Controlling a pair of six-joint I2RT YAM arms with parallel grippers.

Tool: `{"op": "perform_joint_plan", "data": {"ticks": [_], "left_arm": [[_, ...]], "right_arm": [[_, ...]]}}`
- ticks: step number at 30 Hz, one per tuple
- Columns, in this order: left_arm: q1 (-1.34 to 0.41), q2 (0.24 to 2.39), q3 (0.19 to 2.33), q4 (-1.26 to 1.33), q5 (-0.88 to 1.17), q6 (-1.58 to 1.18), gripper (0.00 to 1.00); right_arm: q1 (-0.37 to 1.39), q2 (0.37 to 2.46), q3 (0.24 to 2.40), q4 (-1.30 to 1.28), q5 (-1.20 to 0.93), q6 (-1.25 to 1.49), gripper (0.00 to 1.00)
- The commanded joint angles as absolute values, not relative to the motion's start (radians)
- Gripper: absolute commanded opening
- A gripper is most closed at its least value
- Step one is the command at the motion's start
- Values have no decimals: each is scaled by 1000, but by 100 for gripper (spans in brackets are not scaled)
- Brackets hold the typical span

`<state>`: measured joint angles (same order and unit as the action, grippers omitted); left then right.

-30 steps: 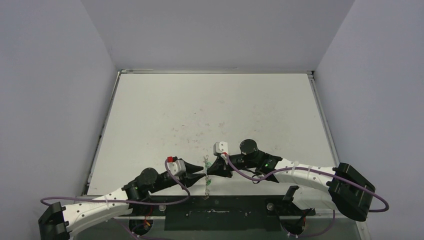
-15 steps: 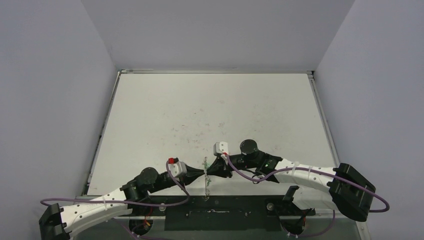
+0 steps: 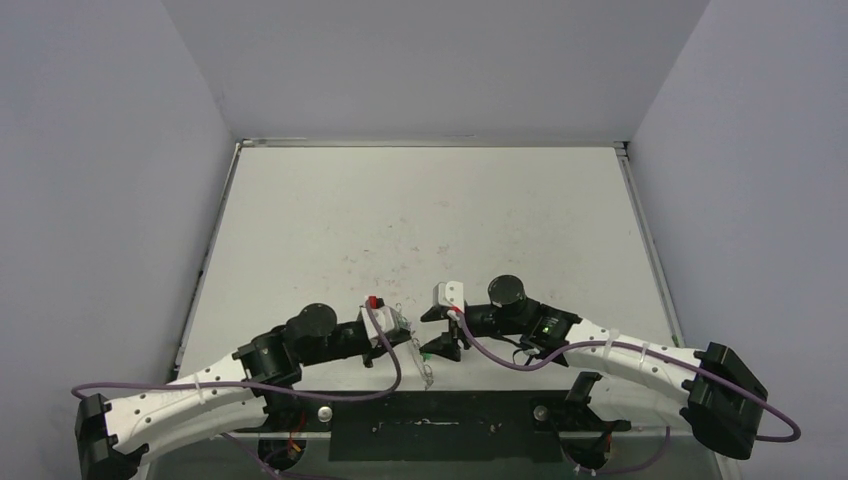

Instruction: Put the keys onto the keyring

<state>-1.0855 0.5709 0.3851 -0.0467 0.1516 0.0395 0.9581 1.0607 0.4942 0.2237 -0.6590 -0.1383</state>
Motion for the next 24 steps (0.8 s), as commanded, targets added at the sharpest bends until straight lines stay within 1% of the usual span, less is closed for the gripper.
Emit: {"op": "perform_joint_plan", "data": {"ticks": [1,6,8,20,22,24], "left_arm": [[-1086,671,529,-214,198,125,0],[-1086,752,606,-272,232,171,0],[-1086,771,621,-275,246,177,0],[-1087,774,602,-220,270,160,0],[-1086,774,596,-207,271,156,0],[-1086,775,593,-201,272,153,0]], "right_arm": [[963,1061,560,196,-663,-195,55],[964,1091,574,214,-703,-203,39],[963,1103,579,216,-718,-207,34],[965,1170,579,312,-810,-179,32],[966,1185,575,355,-824,-160,29],[968,1197,575,369,-828,-152,20]]}}
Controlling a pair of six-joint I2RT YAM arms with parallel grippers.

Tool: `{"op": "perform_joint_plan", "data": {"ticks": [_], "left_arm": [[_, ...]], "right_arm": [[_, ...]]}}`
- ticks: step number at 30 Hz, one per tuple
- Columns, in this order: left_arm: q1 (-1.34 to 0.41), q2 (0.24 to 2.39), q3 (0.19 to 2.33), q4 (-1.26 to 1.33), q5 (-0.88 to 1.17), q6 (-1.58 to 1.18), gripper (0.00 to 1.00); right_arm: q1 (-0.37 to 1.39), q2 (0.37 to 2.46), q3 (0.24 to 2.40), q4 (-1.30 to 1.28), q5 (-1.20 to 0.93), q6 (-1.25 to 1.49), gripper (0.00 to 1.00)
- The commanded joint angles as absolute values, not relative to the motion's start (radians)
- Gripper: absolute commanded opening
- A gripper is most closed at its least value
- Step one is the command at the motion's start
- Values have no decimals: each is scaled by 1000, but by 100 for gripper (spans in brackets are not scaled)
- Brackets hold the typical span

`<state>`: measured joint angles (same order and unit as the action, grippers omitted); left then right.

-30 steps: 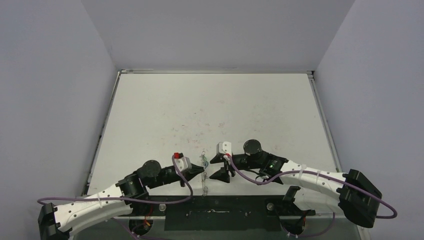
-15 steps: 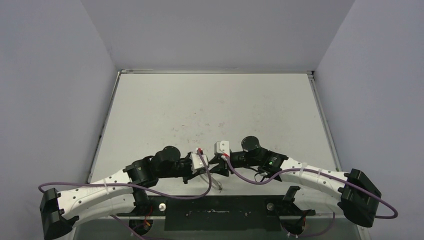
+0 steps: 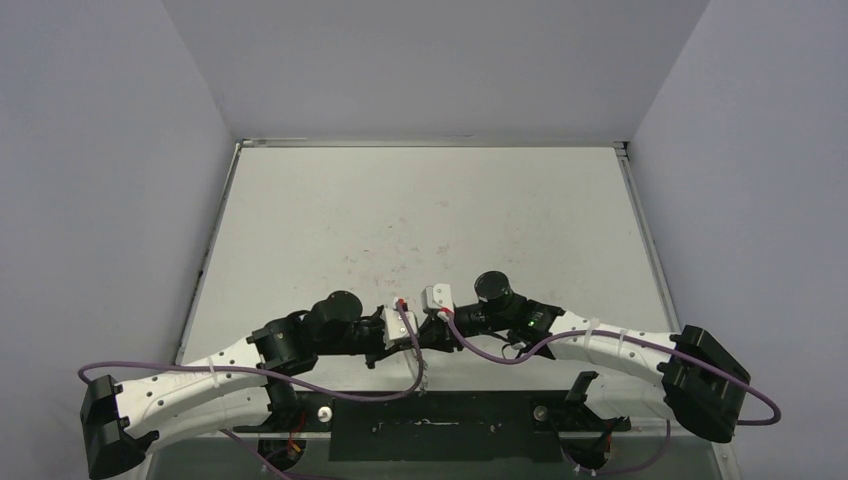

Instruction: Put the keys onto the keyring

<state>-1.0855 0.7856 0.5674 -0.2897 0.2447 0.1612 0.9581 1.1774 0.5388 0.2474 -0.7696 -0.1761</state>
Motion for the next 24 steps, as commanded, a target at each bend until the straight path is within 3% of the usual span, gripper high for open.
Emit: {"op": "perform_joint_plan", "data": {"ticks": [1,3,10,16,24], "left_arm": [[-1086,775,591,-200,271,151,0],[-1086,771,586,-198,266,148,0],[-1086,734,554,-174,211,127,0],[-1087,625,466,-113,79,54,30],[-1087,386,239,122,83,32,34]], "right_arm": [[968,1200,575,370,-828,-152,11],[968,1202,575,366,-827,-153,0],[967,1181,547,384,-791,-126,0],[966,1146,479,504,-750,-37,0],[965,1116,424,611,-727,40,0]]}}
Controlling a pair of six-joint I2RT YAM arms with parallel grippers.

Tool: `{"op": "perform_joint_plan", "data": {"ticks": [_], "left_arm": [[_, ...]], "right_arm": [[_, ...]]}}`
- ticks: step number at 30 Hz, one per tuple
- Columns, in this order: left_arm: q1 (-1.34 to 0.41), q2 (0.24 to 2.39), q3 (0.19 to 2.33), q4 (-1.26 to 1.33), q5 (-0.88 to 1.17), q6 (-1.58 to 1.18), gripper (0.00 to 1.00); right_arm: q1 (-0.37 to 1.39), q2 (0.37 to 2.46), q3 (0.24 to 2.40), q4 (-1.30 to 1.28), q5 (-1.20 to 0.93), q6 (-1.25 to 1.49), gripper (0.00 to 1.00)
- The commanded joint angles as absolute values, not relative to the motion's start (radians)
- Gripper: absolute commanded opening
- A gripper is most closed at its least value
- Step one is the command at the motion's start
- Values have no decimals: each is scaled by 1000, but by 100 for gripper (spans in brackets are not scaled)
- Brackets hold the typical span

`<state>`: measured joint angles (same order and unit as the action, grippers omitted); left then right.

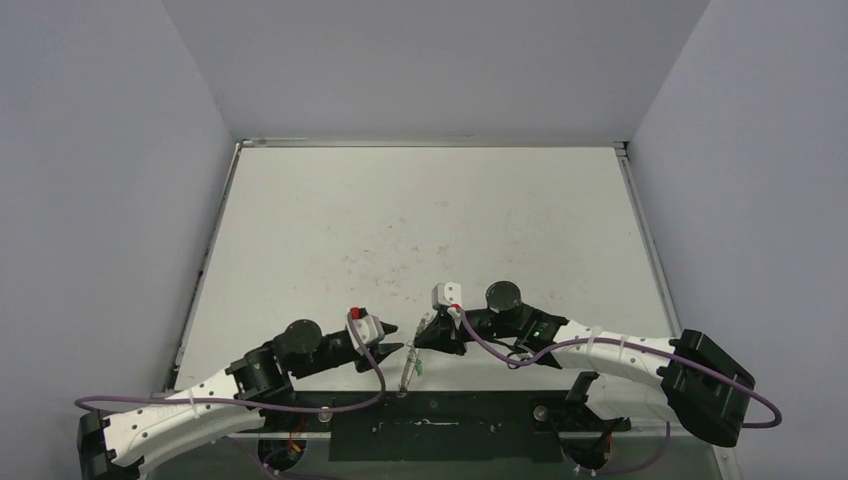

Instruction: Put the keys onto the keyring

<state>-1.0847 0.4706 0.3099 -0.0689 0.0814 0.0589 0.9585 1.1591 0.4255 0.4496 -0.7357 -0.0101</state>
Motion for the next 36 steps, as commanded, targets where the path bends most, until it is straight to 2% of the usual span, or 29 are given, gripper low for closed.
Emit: {"op": "perform_joint_plan", "data": {"ticks": [1,7,18,25,28,33,36], "left_arm": [[-1088,362,217,146,92,29,33],[-1088,314,142,239,129,-17,33],[-1088,498,152,421,146,-51,28],[-1089,482,153,423,127,-50,16],[-1088,454,148,416,113,-59,16],[-1088,434,141,419,95,-68,22],[-1088,455,151,413,99,-58,17]], "right_arm": [[966,1111,420,614,-725,44,0],[966,1092,414,656,-717,80,0],[967,1090,413,669,-718,101,0],[966,1095,411,669,-722,105,0],[966,1095,413,665,-728,106,0],[966,1093,413,660,-732,108,0],[967,1089,416,656,-732,106,0]]}}
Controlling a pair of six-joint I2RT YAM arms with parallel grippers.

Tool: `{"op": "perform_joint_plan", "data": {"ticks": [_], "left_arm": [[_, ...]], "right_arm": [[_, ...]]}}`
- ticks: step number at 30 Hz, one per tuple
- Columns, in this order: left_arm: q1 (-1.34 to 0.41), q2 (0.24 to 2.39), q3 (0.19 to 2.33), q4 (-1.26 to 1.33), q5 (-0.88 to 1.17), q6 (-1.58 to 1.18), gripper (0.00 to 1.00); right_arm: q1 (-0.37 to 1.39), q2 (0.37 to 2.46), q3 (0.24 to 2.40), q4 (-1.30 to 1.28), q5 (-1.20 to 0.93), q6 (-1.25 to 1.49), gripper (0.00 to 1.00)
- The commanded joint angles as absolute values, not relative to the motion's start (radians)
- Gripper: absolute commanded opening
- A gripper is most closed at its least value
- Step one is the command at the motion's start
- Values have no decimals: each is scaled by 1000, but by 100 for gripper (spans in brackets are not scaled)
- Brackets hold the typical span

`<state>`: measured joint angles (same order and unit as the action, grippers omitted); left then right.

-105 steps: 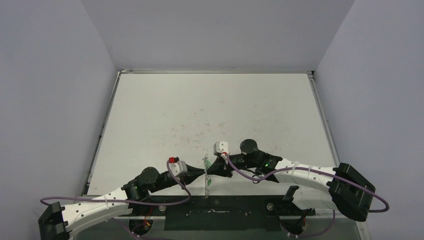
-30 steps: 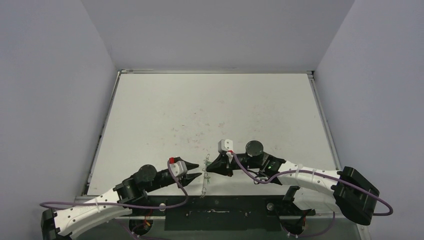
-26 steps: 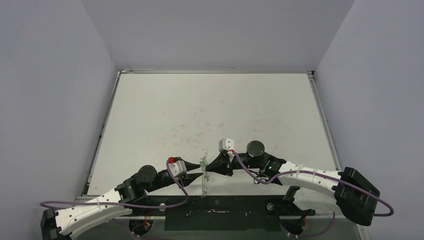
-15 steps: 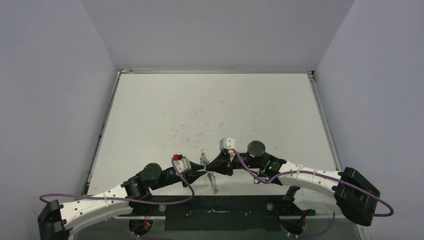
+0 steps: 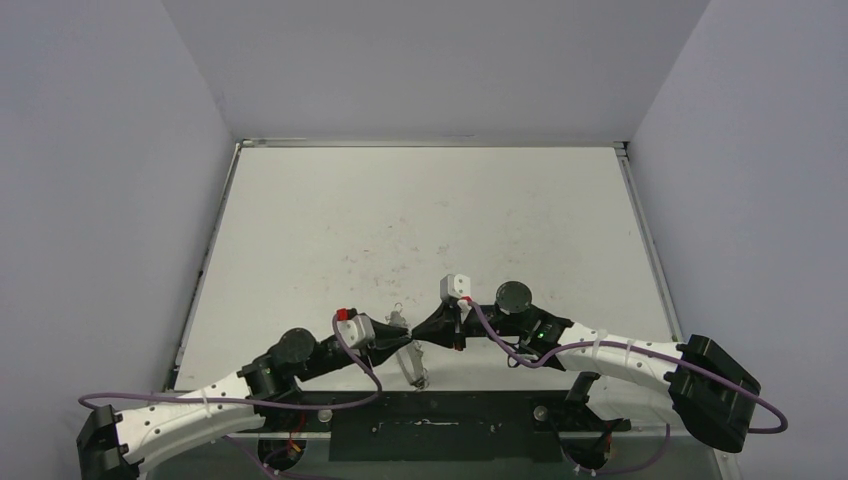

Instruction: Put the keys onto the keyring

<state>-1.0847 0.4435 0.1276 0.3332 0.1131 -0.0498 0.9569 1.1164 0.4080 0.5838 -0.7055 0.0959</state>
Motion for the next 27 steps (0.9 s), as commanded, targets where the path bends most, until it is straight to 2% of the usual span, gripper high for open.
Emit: {"op": "perform_joint_plan", "data": {"ticks": [1,4,10,11,16,18,21,27], "left_arm": [[-1088,464,155,407,104,-53,13],[-1088,492,170,403,119,-40,0],[-1088,496,188,364,109,-31,0],[-1088,492,192,350,105,-29,0],[-1088,461,225,263,83,-29,0],[-1087,450,245,216,66,-34,0],[-1086,451,287,144,34,-51,0],[-1085,516,366,59,-41,-84,0]], "right_arm": [[967,1087,418,653,-732,106,0],[966,1084,420,649,-730,105,0],[966,1084,423,629,-727,98,0],[966,1083,426,618,-723,93,3],[966,1037,441,533,-646,66,64],[965,998,445,489,-597,47,83],[959,948,451,417,-510,34,99],[942,904,454,336,-373,120,100]]}}
